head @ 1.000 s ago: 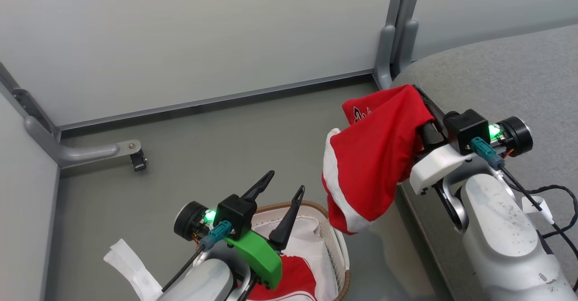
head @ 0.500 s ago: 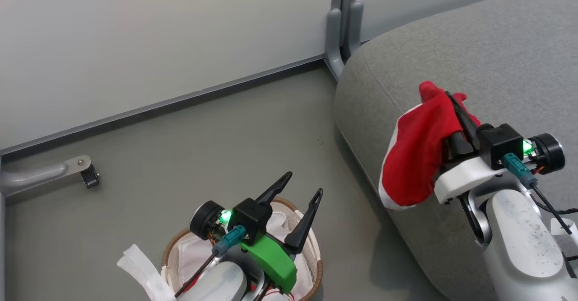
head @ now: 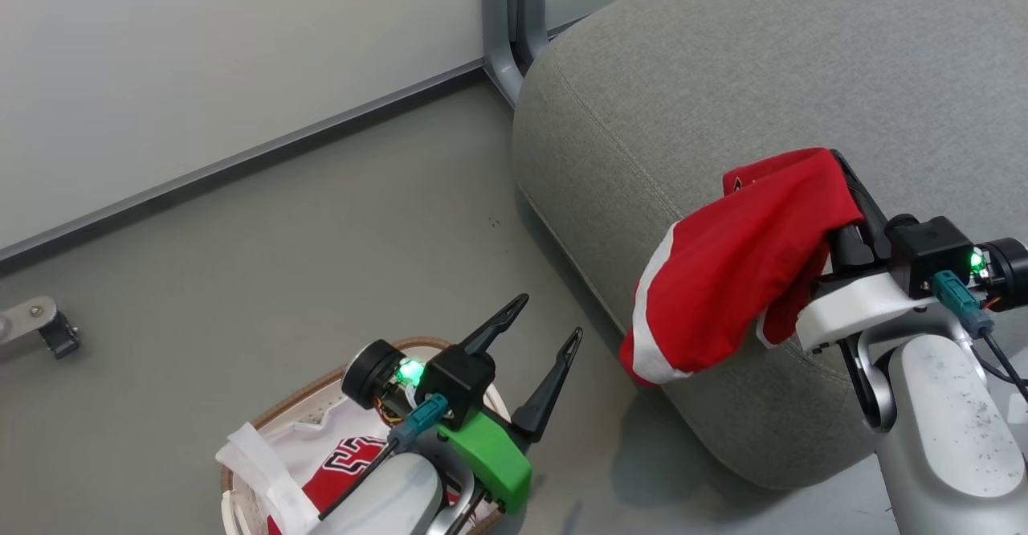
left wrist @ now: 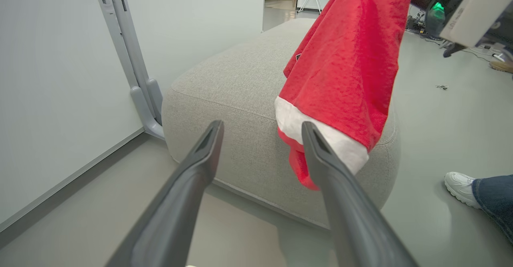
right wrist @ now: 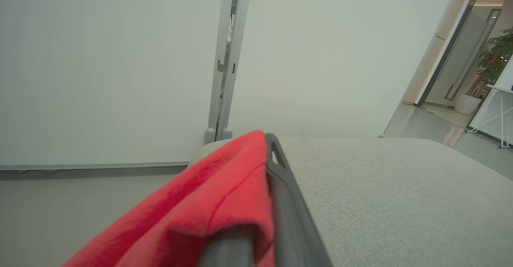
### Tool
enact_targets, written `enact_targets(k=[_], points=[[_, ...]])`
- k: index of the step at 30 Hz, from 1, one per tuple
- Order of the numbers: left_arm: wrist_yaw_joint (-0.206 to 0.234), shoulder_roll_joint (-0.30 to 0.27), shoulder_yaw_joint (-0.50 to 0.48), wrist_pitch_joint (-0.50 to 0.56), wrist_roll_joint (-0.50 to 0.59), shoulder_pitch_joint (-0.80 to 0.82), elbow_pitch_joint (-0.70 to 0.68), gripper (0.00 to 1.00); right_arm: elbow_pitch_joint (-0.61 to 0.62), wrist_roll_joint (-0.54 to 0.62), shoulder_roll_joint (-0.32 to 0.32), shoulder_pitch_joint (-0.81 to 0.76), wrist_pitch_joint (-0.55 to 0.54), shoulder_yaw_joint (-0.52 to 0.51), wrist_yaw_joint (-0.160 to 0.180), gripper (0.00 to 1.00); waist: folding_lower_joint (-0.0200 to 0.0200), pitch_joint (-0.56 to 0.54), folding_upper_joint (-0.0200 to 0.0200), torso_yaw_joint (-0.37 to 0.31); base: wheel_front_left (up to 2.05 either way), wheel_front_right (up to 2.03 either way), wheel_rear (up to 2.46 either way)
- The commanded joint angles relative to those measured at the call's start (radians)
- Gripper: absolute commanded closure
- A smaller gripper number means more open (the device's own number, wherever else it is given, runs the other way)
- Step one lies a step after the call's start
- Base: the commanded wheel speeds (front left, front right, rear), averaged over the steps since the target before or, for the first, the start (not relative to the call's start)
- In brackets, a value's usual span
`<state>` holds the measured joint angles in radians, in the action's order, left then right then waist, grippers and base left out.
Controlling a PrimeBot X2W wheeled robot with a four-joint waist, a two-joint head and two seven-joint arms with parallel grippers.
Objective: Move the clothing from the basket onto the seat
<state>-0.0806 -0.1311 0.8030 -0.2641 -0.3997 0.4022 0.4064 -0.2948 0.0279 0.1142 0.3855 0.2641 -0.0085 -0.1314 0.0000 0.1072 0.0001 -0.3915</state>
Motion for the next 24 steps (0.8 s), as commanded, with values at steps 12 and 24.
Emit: enact_targets(k=[12,24], points=[[-0.016,-0.011,-0.005,-0.001,0.048,0.051,-0.011,0.00,0.004,-0.008,-0.008,0.034,0.001,-0.052,0.001,1.00,0.0000,0.107,-0.0001,-0.015,0.00,0.00,0.00],[0.005,-0.074,-0.016,0.016,0.094,0.106,-0.123,0.00,-0.101,-0.108,0.096,0.421,-0.049,-0.093,0.001,1.00,0.0000,0.294,-0.0001,0.049,0.00,0.00,0.00]])
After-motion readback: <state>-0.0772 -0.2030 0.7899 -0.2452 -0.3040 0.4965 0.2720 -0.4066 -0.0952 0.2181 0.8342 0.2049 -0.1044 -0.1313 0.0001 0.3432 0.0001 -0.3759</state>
